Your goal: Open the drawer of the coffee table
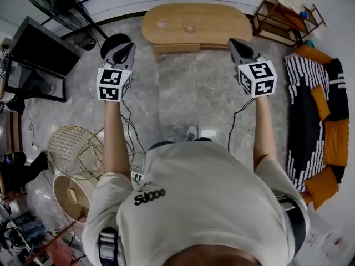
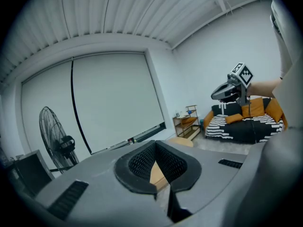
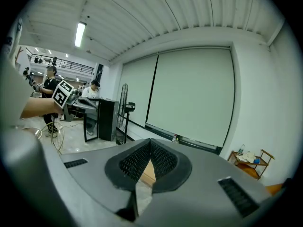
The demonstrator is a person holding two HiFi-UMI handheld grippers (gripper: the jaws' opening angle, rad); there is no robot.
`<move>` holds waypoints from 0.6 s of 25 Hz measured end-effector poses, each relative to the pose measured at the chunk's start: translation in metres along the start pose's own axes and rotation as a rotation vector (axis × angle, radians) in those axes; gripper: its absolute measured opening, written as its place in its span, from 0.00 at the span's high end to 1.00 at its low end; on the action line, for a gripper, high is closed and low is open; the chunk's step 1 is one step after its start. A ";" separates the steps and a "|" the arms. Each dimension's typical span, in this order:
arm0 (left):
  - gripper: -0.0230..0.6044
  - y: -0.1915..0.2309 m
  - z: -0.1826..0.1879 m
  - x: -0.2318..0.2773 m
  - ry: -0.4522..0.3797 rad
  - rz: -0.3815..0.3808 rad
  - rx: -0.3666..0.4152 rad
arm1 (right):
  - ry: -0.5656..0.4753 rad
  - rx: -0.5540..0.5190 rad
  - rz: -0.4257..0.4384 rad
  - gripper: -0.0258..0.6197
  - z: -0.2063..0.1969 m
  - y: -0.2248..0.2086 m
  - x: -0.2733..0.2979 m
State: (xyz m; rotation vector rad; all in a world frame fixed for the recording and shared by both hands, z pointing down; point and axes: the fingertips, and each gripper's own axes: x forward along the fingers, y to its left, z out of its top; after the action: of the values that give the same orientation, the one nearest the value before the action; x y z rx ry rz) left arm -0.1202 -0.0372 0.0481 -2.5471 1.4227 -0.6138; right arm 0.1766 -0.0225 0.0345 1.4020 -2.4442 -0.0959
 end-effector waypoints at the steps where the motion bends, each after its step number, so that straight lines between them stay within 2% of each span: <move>1: 0.93 -0.002 0.000 0.006 0.005 -0.005 -0.009 | 0.001 -0.002 0.005 0.95 -0.001 -0.006 0.004; 7: 0.93 -0.001 -0.008 0.031 0.019 -0.027 -0.070 | 0.016 -0.013 0.003 0.95 -0.007 -0.029 0.031; 11: 0.93 0.008 -0.011 0.047 0.018 0.004 0.007 | 0.025 -0.019 0.002 0.95 -0.010 -0.040 0.044; 15: 0.93 0.029 -0.018 0.066 0.001 0.015 -0.004 | 0.006 -0.001 -0.002 0.95 -0.011 -0.046 0.059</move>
State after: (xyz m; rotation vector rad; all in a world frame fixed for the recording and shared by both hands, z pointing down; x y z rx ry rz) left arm -0.1198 -0.1071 0.0725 -2.5369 1.4432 -0.6109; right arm 0.1904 -0.0958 0.0492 1.4022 -2.4372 -0.0930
